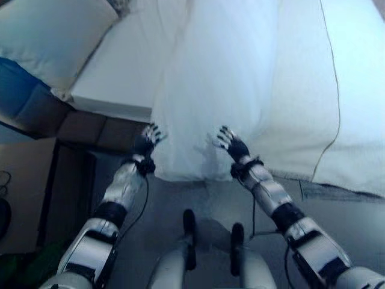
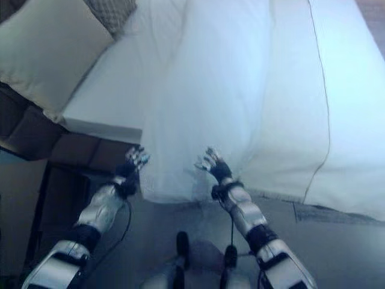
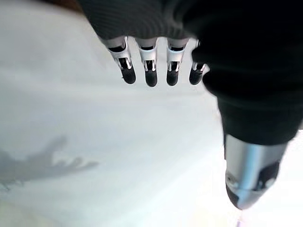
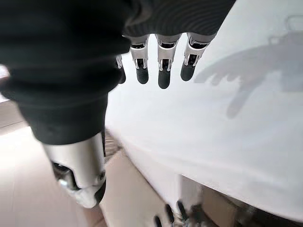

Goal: Make the bed

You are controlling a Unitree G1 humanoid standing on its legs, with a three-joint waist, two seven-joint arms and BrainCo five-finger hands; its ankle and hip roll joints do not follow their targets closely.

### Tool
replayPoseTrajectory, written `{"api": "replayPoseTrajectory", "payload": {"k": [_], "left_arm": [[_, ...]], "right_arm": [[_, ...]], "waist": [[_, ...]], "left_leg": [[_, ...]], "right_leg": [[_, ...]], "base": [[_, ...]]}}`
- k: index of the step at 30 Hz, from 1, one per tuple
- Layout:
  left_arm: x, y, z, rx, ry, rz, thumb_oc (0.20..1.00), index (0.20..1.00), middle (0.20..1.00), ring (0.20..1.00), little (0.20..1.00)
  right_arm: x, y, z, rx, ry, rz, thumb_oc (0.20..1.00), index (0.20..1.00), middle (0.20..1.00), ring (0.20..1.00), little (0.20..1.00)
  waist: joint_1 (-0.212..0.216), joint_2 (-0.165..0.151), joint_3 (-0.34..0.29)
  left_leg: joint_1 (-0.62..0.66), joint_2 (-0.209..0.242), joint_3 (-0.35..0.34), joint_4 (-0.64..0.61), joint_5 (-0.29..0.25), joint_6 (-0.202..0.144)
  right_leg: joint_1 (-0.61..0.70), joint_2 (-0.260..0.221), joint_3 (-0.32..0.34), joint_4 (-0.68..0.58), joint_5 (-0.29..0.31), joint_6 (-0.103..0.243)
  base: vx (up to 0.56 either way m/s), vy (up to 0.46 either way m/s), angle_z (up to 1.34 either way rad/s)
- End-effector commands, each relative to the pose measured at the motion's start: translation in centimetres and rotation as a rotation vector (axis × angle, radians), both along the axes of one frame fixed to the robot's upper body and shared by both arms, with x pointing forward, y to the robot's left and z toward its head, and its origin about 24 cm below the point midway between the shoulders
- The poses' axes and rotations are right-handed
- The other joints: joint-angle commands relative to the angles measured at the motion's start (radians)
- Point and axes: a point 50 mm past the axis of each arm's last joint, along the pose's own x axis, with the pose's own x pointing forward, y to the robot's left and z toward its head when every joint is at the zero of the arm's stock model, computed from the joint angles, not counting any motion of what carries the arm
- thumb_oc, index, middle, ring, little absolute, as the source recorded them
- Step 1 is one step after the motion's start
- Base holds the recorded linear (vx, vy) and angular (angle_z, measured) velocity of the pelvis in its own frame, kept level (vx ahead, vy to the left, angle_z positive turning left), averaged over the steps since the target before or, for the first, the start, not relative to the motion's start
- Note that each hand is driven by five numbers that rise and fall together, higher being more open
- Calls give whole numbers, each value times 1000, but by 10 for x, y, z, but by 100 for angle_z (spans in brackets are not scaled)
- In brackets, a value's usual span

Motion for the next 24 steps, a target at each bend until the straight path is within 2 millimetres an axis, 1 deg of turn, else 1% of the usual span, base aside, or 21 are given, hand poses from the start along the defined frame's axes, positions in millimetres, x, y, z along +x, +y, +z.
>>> {"api": "replayPoseTrajectory", "payload": {"k": [1,2,3,4,5,7,9,10,14,15,16,17,18,19,20,21,23,24], "left_arm": [[9,-16,41,-63,-151,-51,1000,1000,1000,1000,1000],[13,-25,58,-59,-202,-71,1000,1000,1000,1000,1000],[17,-33,72,-60,-230,-94,1000,1000,1000,1000,1000],[20,-37,81,-57,-247,-103,1000,1000,1000,1000,1000],[23,-38,88,-58,-254,-109,1000,1000,1000,1000,1000],[27,-48,102,-66,-271,-132,1000,1000,1000,1000,1000],[32,-56,118,-59,-286,-145,1000,1000,1000,1000,1000],[34,-56,123,-54,-286,-141,1000,1000,1000,1000,1000],[42,-55,146,-21,-297,-104,1000,1000,1000,1000,1000],[42,-57,157,-11,-321,-91,1000,1000,1000,1000,1000],[42,-55,167,11,-341,-77,1000,1000,1000,1000,1000],[42,-59,174,17,-358,-73,1000,1000,1000,1000,1000],[42,-60,182,17,-370,-59,1000,1000,1000,1000,1000],[43,-55,189,48,-377,-33,1000,1000,1000,1000,1000],[44,-52,192,64,-375,-4,1000,1000,1000,1000,1000],[46,-46,193,88,-356,33,1000,1000,1000,1000,1000],[48,-37,196,135,-339,95,1000,1000,1000,1000,1000],[48,-32,200,159,-337,127,1000,1000,1000,1000,1000]], "right_arm": [[4,-14,46,50,-174,-53,1000,1000,1000,1000,1000],[7,-7,59,47,-209,-42,1000,1000,1000,1000,1000],[10,-9,77,19,-261,-62,1000,1000,1000,1000,1000],[12,-6,90,13,-292,-65,1000,1000,1000,1000,1000],[14,-5,97,6,-300,-67,1000,1000,1000,1000,1000],[16,4,118,-5,-350,-57,1000,1000,1000,1000,1000],[18,9,133,-7,-373,-58,1000,1000,1000,1000,1000],[19,12,142,-7,-386,-55,1000,1000,1000,1000,1000],[26,15,161,-15,-384,-91,1000,1000,1000,1000,1000],[27,15,170,6,-387,-107,1000,1000,1000,1000,1000],[27,14,177,0,-397,-120,1000,1000,1000,1000,1000],[29,13,179,20,-386,-132,1000,1000,1000,1000,1000],[30,13,184,25,-381,-137,1000,1000,1000,1000,1000],[31,13,188,19,-377,-142,1000,1000,1000,1000,1000],[33,11,186,34,-353,-146,1000,1000,1000,1000,1000],[36,8,187,49,-331,-156,1000,1000,1000,1000,1000],[41,3,183,40,-287,-185,1000,1000,1000,1000,1000],[42,1,187,18,-286,-212,1000,1000,1000,1000,1000]], "waist": [[-24,-10,7],[-22,-9,18],[-26,-6,17],[-26,-6,22],[-24,-6,24],[-25,-8,29],[-31,-10,41],[-34,-13,48],[-40,-18,75],[-42,-19,90],[-45,-20,100],[-48,-21,113],[-51,-24,131],[-50,-24,136],[-51,-28,137],[-51,-27,137],[-48,-31,137],[-46,-30,137]], "left_leg": [[1,-37,-66,51,-81,-76],[-6,-41,-68,43,-74,-78],[-14,-40,-73,13,-57,-83],[-20,-38,-76,-10,-45,-87],[-29,-34,-80,-25,-31,-92],[-54,-26,-91,-46,-15,-101],[-88,-23,-103,-55,-1,-108],[-101,-20,-106,-64,4,-111],[-167,-11,-121,-76,24,-125],[-204,-12,-125,-67,28,-129],[-236,-9,-129,-58,28,-131],[-267,-11,-135,-43,26,-131],[-314,-16,-139,7,14,-128],[-350,-16,-155,57,-30,-130],[-391,-21,-161,87,-40,-127],[-447,-24,-166,131,-64,-124],[-518,-23,-179,157,-75,-123],[-556,-20,-182,167,-76,-124]], "right_leg": [[-85,38,-3,-8,1,13],[-92,40,-11,-17,22,11],[-87,51,-4,-41,31,8],[-94,56,-13,-54,47,8],[-98,58,-27,-69,53,9],[-120,65,-38,-74,55,6],[-151,68,-48,-77,57,4],[-166,70,-48,-79,61,3],[-229,77,-56,-82,73,2],[-263,78,-59,-74,73,3],[-292,77,-61,-67,72,1],[-316,79,-58,-59,69,-1],[-352,74,-62,-36,68,-3],[-378,79,-56,-16,45,0],[-412,78,-55,-5,50,-2],[-454,78,-54,9,52,-2],[-514,80,-48,10,63,0],[-549,79,-48,13,68,2]], "base": [[135,-62,4],[97,-71,41],[59,-75,50],[56,-102,47],[50,-105,23],[31,-115,11],[11,-114,1],[21,-113,5],[11,-75,5],[-13,-37,3],[-16,-61,3],[-25,-64,3],[60,-62,8],[61,-50,10],[87,-26,18],[17,-21,10],[35,-6,3],[42,-25,1]]}}
